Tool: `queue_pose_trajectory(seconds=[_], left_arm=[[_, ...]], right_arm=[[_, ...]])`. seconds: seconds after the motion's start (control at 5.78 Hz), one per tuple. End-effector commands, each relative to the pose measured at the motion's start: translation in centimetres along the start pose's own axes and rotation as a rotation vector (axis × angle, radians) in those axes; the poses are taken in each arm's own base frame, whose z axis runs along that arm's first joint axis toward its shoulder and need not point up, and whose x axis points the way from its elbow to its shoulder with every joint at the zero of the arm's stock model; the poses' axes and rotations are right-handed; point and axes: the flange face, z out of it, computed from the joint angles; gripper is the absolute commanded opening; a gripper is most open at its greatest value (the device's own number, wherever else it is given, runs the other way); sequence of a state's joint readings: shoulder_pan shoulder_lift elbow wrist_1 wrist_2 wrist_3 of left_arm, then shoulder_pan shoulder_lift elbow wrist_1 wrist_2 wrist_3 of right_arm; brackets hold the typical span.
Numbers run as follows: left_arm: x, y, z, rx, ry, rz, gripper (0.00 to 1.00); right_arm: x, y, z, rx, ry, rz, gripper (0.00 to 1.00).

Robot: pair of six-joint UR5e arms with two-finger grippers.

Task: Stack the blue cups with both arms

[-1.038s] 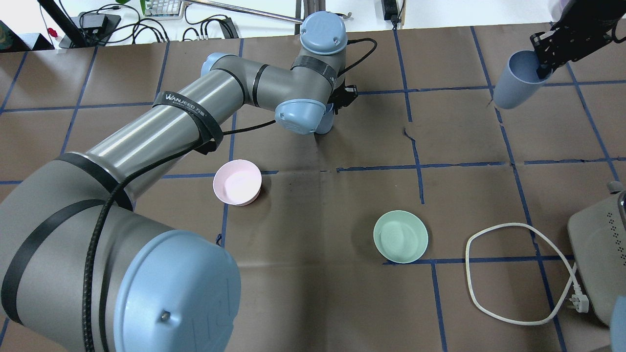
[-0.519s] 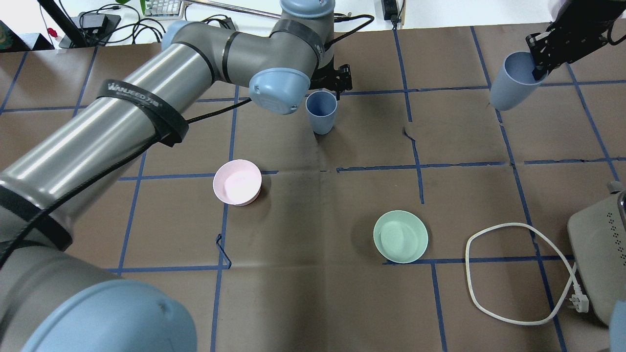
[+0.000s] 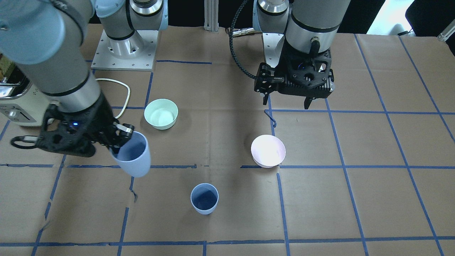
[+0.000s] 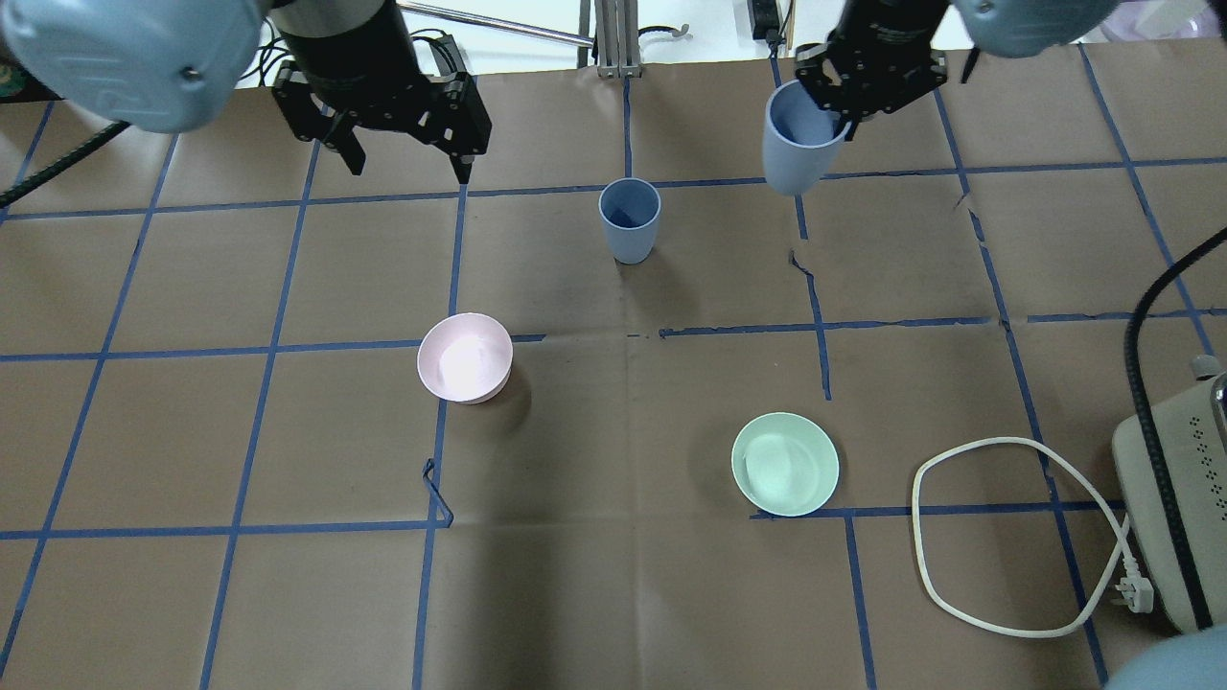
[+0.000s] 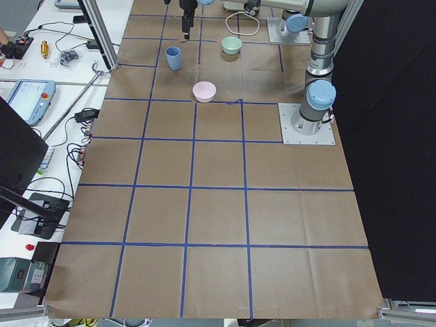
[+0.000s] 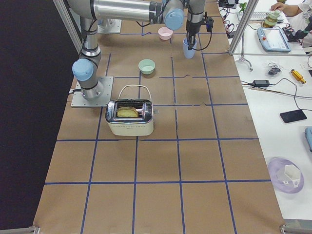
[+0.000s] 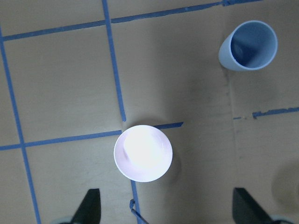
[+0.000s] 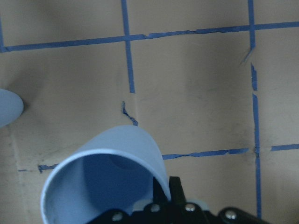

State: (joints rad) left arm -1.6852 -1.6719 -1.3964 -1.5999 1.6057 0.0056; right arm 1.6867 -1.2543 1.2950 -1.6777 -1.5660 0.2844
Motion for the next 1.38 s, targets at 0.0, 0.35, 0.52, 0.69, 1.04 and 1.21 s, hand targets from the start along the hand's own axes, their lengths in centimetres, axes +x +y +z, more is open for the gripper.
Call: queue_pose_trajectory(seconds=[0.0, 0.35, 0.52, 0.69, 1.04, 1.21], left_arm=[[-4.7, 2.6, -0.4, 0.002, 0.074, -0.095, 0.99], [-5.0, 3.2, -0.6, 0.001, 0.041, -0.117, 0.99], [-5.1, 3.4, -1.0, 0.008, 0.037, -0.131, 0.99], [-5.1, 3.7, -1.4, 0.014, 0.034, -0.138, 0.99], [-5.1, 3.7, -1.3, 0.011, 0.034, -0.137, 0.99], [-5.1, 3.8, -1.4, 0.012, 0.034, -0.137, 0.99]], right_arm=[[-11.7, 2.6, 1.6, 0.008, -0.018, 0.039, 0.08], [-13.3, -0.5, 7.6, 0.039, -0.020, -0.032, 0.08], [-12.9, -1.2, 8.0, 0.048, -0.020, -0.036, 0.08], [-12.3, -1.8, 8.3, 0.069, -0.029, -0.026, 0.08], [-12.4, -1.8, 11.0, 0.029, -0.010, -0.028, 0.09], [-12.1, -1.2, 13.0, -0.009, 0.003, -0.029, 0.09]])
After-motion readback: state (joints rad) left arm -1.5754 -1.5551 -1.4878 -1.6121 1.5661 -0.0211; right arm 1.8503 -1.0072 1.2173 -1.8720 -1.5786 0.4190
